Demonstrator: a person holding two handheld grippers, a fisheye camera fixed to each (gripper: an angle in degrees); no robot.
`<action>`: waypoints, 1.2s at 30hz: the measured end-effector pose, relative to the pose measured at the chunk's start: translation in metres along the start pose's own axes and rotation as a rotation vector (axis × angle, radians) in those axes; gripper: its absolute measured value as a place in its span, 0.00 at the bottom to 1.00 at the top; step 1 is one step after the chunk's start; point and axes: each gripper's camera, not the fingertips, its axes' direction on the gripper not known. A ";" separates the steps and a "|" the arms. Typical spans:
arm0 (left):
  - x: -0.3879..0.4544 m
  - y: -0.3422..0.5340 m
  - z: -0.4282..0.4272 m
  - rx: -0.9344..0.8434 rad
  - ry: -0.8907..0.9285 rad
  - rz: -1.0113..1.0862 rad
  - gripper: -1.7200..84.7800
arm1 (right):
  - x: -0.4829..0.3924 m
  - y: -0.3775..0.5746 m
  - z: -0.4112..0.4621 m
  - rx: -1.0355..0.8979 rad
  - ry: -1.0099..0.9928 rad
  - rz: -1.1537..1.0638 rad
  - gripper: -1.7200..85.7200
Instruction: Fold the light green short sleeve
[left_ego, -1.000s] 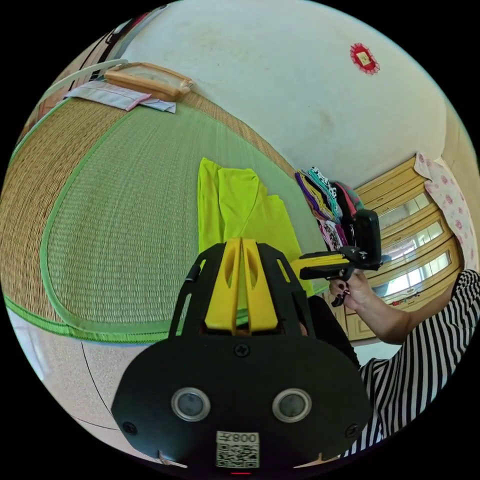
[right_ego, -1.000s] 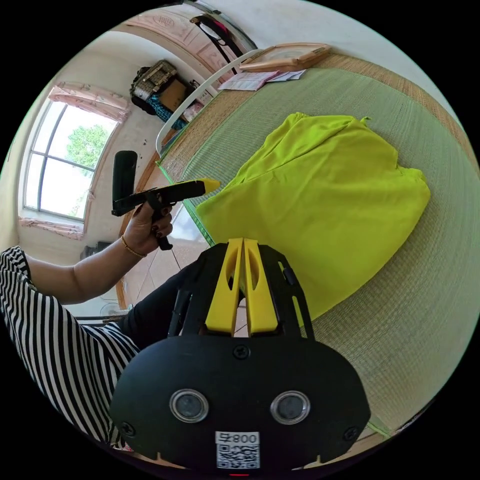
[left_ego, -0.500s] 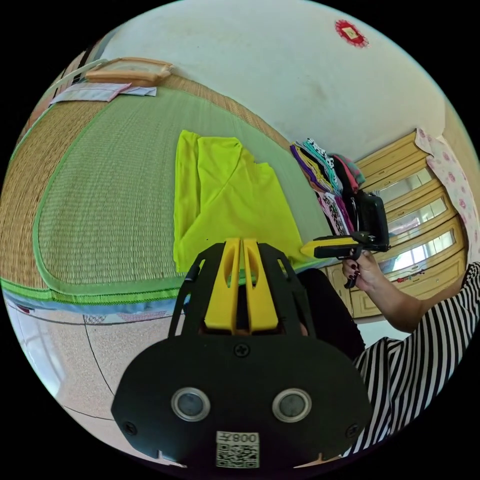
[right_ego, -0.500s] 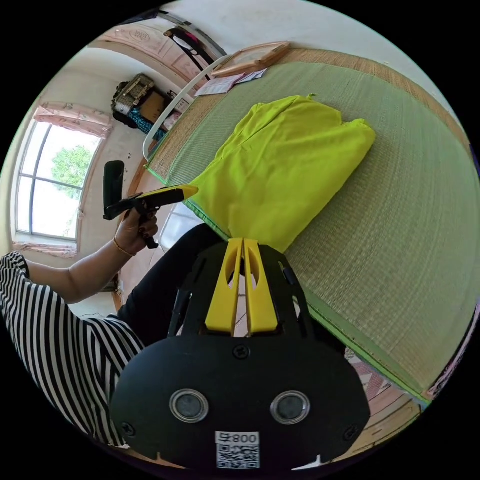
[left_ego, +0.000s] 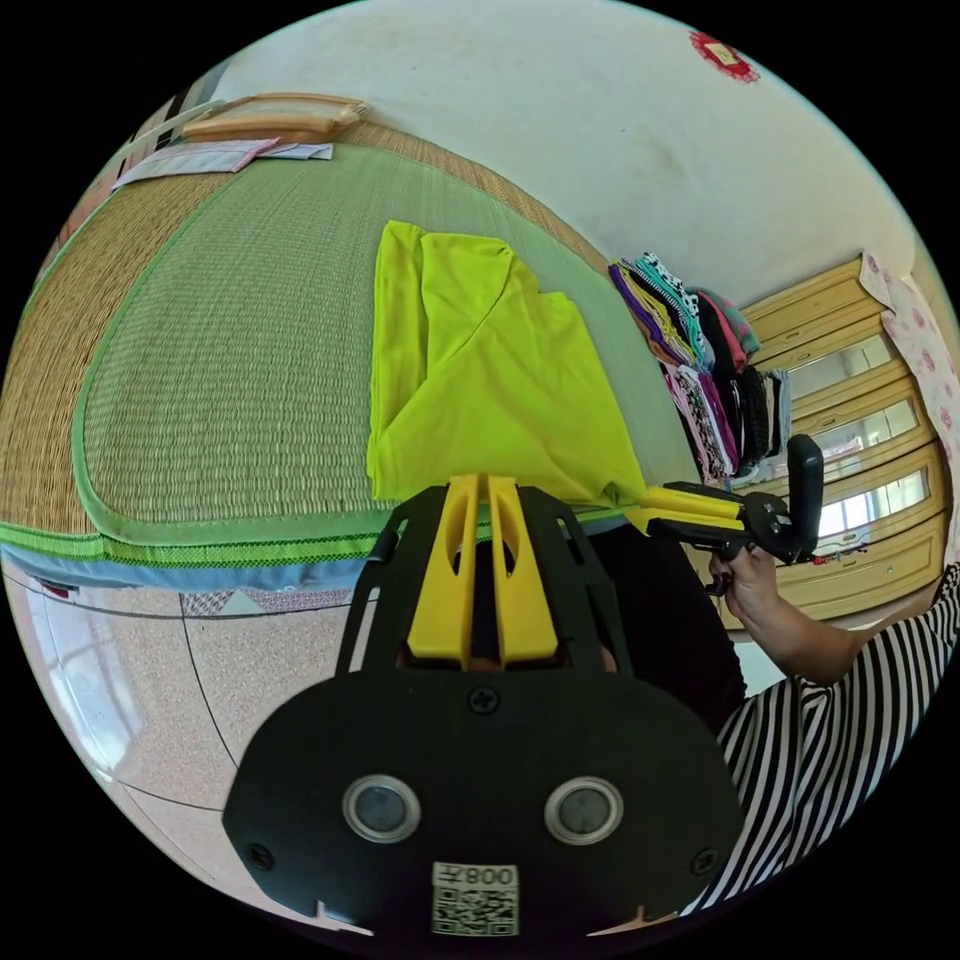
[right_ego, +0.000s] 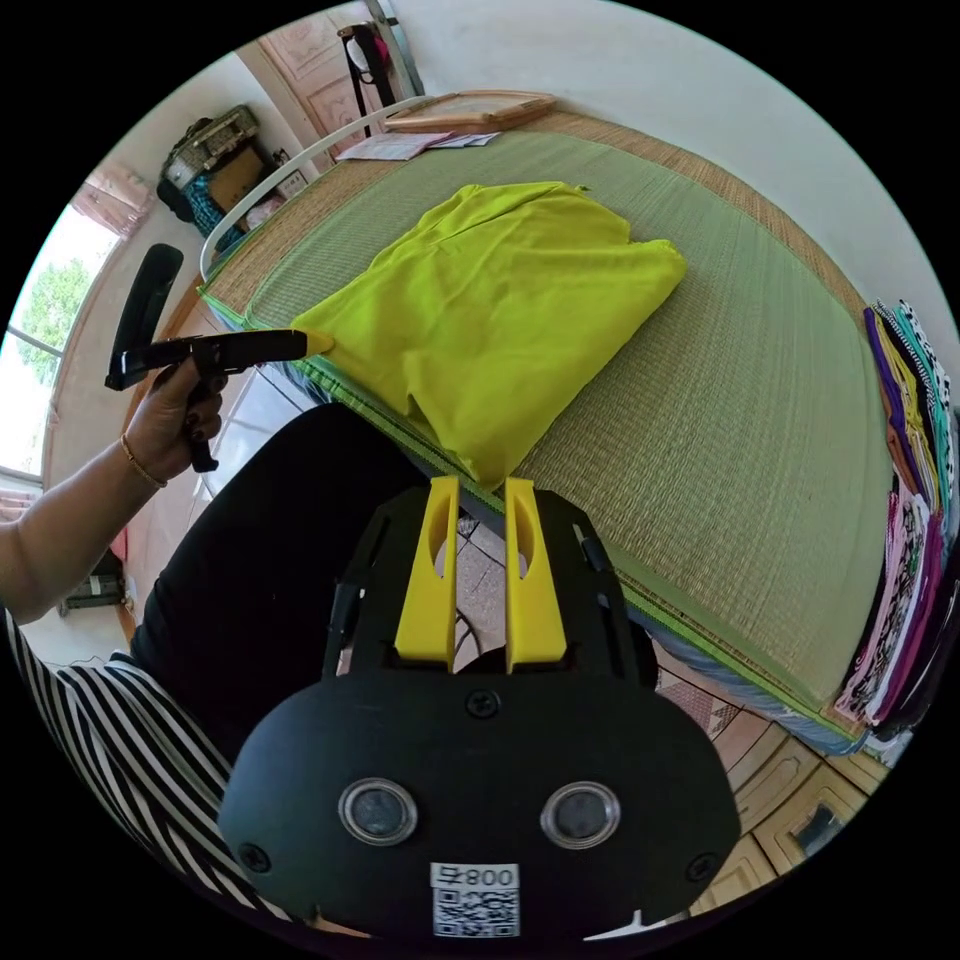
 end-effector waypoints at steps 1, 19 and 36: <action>0.001 0.000 0.000 -0.003 0.000 -0.002 0.04 | 0.000 0.001 0.001 0.006 0.000 0.010 0.11; 0.006 0.006 0.002 -0.008 0.003 -0.058 0.02 | 0.005 0.028 0.016 0.026 -0.041 0.064 0.04; 0.022 0.013 0.008 0.003 0.031 -0.087 0.02 | 0.047 0.057 0.008 0.052 -0.229 0.072 0.02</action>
